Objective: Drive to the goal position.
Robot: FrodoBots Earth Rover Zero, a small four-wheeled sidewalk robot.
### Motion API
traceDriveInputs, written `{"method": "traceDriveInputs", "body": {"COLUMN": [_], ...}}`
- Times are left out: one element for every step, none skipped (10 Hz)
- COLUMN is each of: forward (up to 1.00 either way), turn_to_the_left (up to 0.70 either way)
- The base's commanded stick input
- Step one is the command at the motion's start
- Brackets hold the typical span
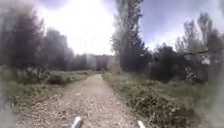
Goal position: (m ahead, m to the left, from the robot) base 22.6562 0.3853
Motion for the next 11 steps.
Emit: {"method": "traceDriveInputs", "body": {"forward": [0.70, 0.70, 0.70, 0.70, 0.70, 0.70, 0.70, 0.70, 0.70, 0.70, 0.70], "turn_to_the_left": [0.00, 0.00, 0.00, 0.00, 0.00, 0.00, 0.00, 0.00, 0.00, 0.00, 0.00]}}
